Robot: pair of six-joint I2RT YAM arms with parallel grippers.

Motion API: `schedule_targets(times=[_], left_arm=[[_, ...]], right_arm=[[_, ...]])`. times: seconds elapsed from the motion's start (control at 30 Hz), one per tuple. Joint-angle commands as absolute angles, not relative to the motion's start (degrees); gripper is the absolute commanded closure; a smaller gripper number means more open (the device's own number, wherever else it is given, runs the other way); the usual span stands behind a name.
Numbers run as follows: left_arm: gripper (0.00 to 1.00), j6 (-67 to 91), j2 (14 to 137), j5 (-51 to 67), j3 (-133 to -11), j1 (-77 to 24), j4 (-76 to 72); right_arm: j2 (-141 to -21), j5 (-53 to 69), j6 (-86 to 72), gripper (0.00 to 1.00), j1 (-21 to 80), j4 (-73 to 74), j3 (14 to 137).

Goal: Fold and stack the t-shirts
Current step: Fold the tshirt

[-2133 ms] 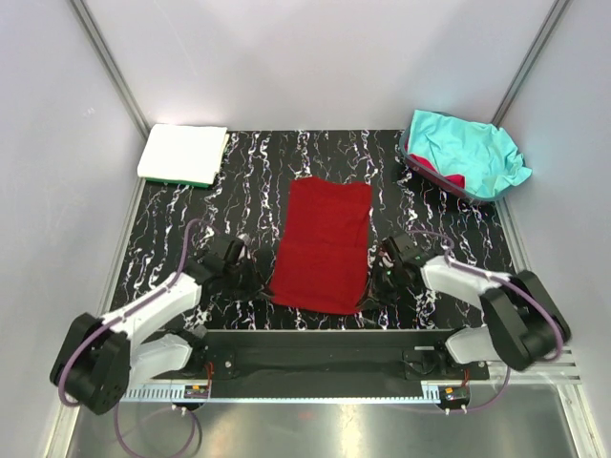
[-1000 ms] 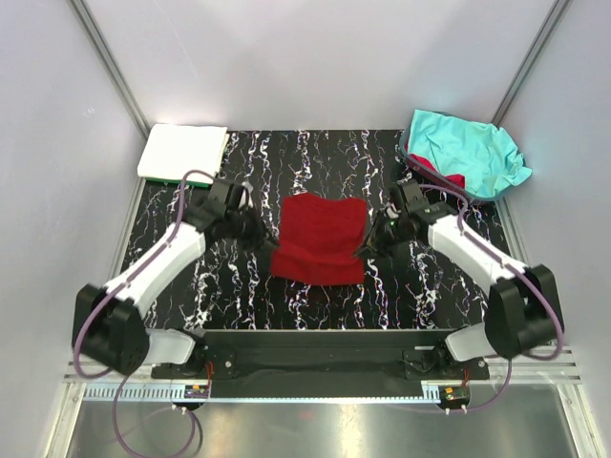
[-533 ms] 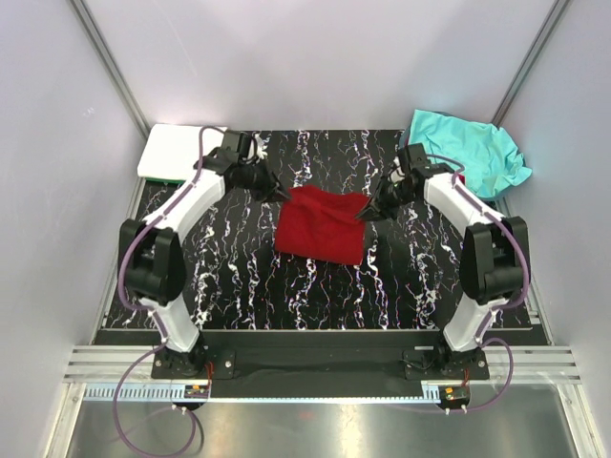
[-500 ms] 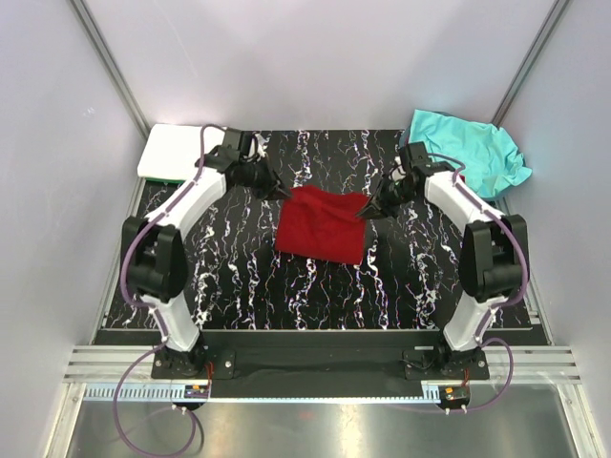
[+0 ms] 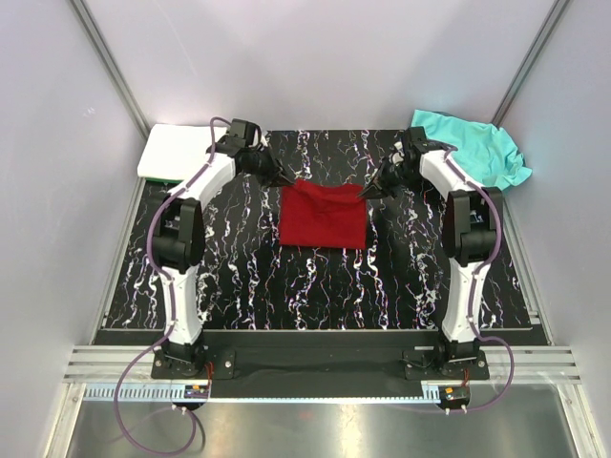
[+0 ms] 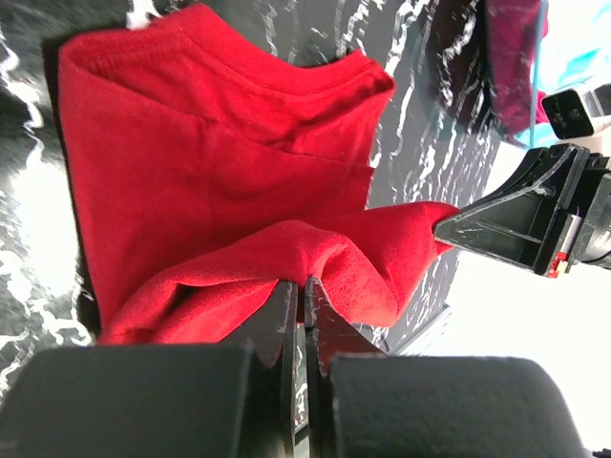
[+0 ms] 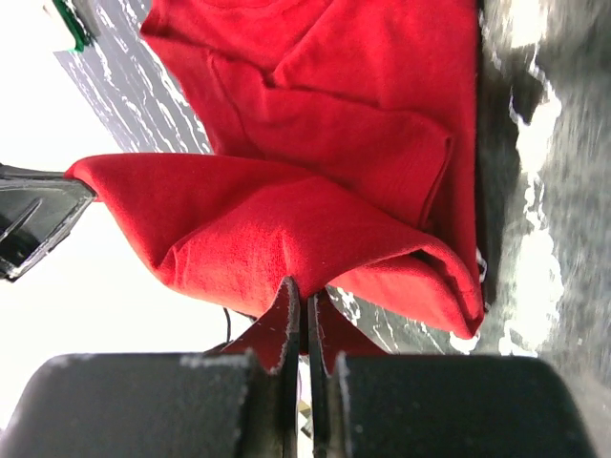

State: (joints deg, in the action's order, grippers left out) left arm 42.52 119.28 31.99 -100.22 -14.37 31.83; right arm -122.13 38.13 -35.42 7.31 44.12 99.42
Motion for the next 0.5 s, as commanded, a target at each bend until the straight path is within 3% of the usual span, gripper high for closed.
schedule_targets(times=[0.0,0.33,0.37,0.43,0.47], left_arm=[[1.0,43.68,120.67,34.28,-103.62,-13.1,29.01],[1.0,44.21,124.1,33.31,-105.73,-11.6,28.39],[1.0,44.21,124.19,33.14,-105.47,-11.34,28.56],[0.99,44.56,124.45,31.91,-104.86,-10.81,27.95],[0.98,44.65,124.71,31.82,-104.68,-10.55,27.78]], right_arm=[[-124.71,41.04,-33.31,1.0,6.42,46.14,104.23],[-133.06,41.57,-31.73,0.97,5.19,47.99,114.69],[-133.76,41.4,-31.9,0.9,5.1,47.55,115.83],[-134.47,40.52,-32.86,0.88,5.19,46.24,116.8],[-134.91,40.0,-32.96,0.78,5.19,44.84,117.24]])
